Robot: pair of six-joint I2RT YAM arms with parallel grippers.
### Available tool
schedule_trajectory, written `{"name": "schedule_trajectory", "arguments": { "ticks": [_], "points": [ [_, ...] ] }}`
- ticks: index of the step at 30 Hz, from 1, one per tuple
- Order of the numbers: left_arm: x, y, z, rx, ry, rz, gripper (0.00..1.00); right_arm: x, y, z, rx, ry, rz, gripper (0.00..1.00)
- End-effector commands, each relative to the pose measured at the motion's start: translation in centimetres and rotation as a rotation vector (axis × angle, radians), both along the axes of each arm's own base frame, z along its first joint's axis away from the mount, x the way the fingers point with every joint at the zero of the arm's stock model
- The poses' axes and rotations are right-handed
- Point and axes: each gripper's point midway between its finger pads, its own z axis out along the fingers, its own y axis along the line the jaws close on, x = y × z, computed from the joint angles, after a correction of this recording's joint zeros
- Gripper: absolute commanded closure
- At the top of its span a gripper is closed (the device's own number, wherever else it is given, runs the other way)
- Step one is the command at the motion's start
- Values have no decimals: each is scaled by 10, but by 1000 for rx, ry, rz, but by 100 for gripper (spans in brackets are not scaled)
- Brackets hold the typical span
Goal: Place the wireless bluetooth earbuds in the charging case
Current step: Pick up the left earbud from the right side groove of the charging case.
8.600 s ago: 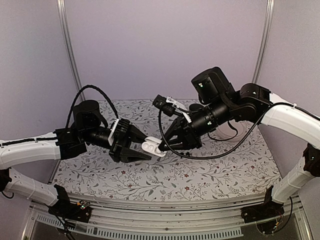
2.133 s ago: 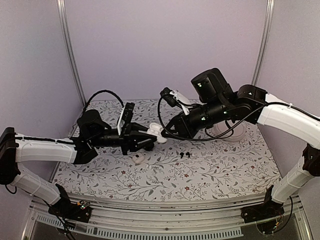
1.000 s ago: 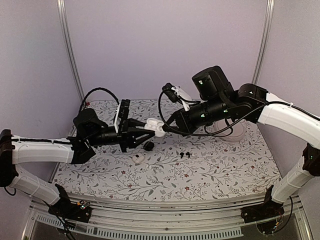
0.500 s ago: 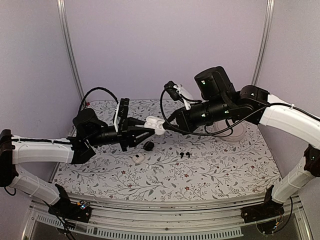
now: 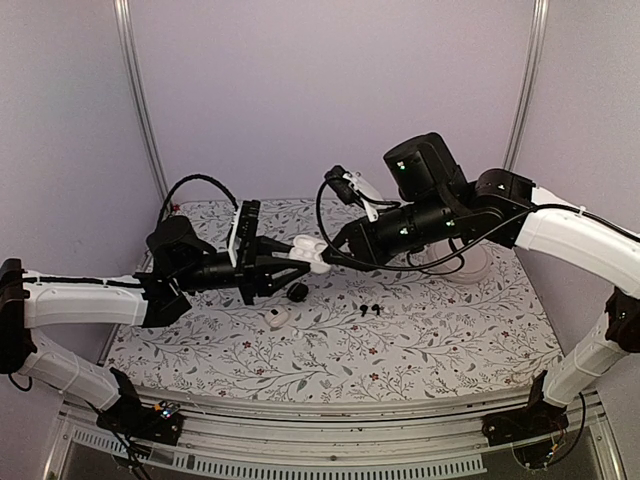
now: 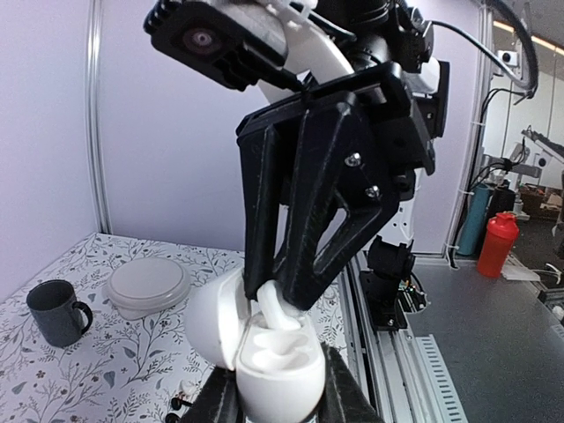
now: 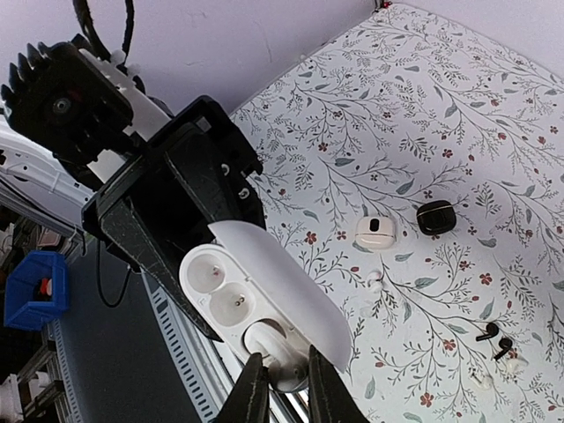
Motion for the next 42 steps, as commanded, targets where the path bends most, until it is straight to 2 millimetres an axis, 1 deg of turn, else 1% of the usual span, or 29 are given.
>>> {"name": "schedule_trajectory", "arguments": {
  "ticks": [1,6,9,10,11,19,25,29,42],
  "points": [
    [-4,-3,23,-48,-83,-3,100,5,3,-7,-30,13,-28,77],
    [-4,-5,25,-57,-82,-10,100,6,5,-12,-36,20,-28,75],
    [-4,-6,24,-55,-81,-13,100,6,6,-8,-21,11,-28,80],
    [-3,-6,24,-56,-80,-11,100,7,5,-7,-19,8,-30,85],
    [-3,-6,23,-56,-77,-7,100,8,5,-5,-16,5,-35,87],
    [7,-2,21,-86,-43,61,100,12,3,7,40,-23,-68,95],
    [10,-1,22,-101,-37,82,100,16,-1,24,108,-58,-108,96],
    [14,-2,20,-102,-22,92,100,16,-1,31,145,-71,-110,96],
    [17,0,18,-122,10,110,100,21,-4,46,209,-106,-145,96]
  ]
}}
